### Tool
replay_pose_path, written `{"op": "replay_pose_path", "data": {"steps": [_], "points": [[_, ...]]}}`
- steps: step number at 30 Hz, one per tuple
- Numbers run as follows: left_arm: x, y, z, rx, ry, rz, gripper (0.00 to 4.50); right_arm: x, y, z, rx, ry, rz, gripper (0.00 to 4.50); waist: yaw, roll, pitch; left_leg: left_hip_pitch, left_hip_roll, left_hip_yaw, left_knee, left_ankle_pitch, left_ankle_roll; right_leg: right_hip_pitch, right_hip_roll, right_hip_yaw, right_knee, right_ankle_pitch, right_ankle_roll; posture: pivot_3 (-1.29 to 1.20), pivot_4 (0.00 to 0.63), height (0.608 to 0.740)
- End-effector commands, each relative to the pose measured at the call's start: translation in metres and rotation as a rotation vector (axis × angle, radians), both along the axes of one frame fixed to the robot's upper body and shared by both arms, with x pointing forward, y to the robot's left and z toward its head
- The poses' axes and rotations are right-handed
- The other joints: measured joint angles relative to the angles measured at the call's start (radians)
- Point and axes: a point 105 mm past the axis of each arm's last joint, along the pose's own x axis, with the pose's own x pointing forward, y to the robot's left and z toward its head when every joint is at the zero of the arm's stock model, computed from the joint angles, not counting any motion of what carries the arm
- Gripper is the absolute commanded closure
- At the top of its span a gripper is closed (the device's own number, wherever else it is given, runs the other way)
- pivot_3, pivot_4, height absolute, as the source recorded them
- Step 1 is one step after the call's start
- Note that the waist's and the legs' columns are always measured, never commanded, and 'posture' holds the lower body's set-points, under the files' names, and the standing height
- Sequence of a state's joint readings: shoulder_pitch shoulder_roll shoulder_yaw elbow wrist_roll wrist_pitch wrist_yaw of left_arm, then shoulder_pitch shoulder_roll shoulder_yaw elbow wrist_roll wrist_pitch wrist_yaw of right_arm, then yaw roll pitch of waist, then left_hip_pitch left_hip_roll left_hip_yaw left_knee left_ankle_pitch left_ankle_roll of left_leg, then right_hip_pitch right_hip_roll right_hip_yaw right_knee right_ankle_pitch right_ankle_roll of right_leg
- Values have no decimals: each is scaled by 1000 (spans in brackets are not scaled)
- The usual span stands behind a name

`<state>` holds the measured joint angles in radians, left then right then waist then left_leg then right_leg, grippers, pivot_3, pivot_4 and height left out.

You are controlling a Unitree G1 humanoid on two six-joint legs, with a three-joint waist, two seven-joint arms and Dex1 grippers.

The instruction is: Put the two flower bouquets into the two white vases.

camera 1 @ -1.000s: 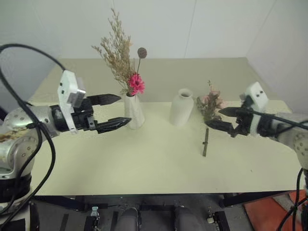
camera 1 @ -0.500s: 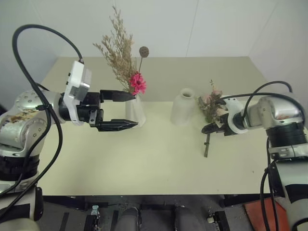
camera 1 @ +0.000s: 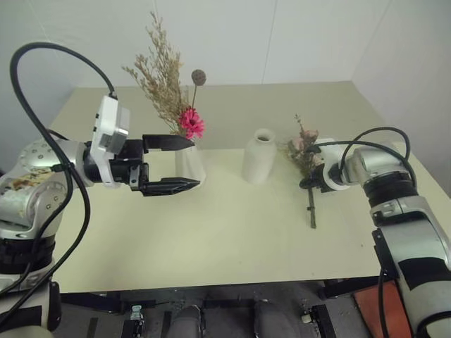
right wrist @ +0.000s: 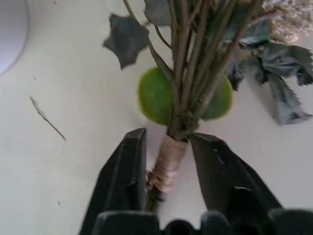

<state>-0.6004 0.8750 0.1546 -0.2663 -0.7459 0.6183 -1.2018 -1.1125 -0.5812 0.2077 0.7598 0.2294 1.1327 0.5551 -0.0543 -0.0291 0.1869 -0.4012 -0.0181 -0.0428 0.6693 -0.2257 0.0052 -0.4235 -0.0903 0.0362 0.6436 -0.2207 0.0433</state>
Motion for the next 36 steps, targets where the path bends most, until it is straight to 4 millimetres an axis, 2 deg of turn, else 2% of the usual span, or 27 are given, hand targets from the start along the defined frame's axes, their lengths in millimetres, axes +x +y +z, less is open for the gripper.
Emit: {"op": "replay_pose_path", "data": {"steps": [1,3,8,10,13,15,17,21,26,29,32,36], "points": [[-4,3,8,7,-45,15,177,4,-1,10,43,-35,-23,3871,-1,0,0,0,0,0,0,0,0,0,0,0,0,0,0,0,150,740],[-4,4,8,9,-44,18,177,4,-7,14,56,-47,-70,4258,1,0,0,0,0,0,0,0,0,0,0,0,0,0,0,0,150,740],[0,5,8,3,-42,24,177,9,-28,49,216,-199,-231,4257,10,0,0,-3,0,0,0,0,0,-2,0,0,-1,0,0,0,150,740],[1,5,8,-4,-38,27,177,11,-36,69,274,-358,-262,4257,12,0,0,-3,0,0,-1,0,0,-2,0,0,-1,0,0,0,150,740],[3,4,10,-31,-30,28,177,7,-39,114,436,-631,-287,4257,12,0,0,-3,0,0,-1,0,0,-2,-1,-1,-2,0,0,0,150,740],[5,3,11,-38,-30,27,177,-3,-28,147,519,-808,-211,4257,10,0,0,-3,0,0,-1,0,0,-2,-1,0,-1,0,0,0,150,740],[8,2,11,-41,-30,27,177,-12,-12,170,570,-937,-126,4257,6,1,0,-3,0,0,-1,0,0,-3,0,0,0,0,0,0,150,740],[13,1,13,-47,-38,38,177,-26,20,197,631,-1131,19,4257,3,1,0,-1,0,0,-2,0,0,-2,0,1,0,0,0,0,150,740],[21,1,16,-71,-34,83,177,-31,56,217,605,-1289,150,4257,6,1,0,0,0,0,-2,0,0,-2,0,1,1,0,0,0,150,740],[24,2,17,-73,-34,103,177,-30,74,228,645,-1332,194,4257,6,1,1,-1,0,0,-2,0,0,-3,0,1,1,0,0,0,150,740],[24,2,18,-81,-38,118,177,-23,85,228,679,-1330,222,4257,7,1,1,-1,0,-1,-2,0,0,-3,0,2,2,0,0,0,150,740],[23,4,19,-82,-41,131,177,-14,90,221,696,-1308,219,4257,8,1,1,0,0,-2,-2,0,0,-3,0,2,2,0,0,0,150,740]]}}
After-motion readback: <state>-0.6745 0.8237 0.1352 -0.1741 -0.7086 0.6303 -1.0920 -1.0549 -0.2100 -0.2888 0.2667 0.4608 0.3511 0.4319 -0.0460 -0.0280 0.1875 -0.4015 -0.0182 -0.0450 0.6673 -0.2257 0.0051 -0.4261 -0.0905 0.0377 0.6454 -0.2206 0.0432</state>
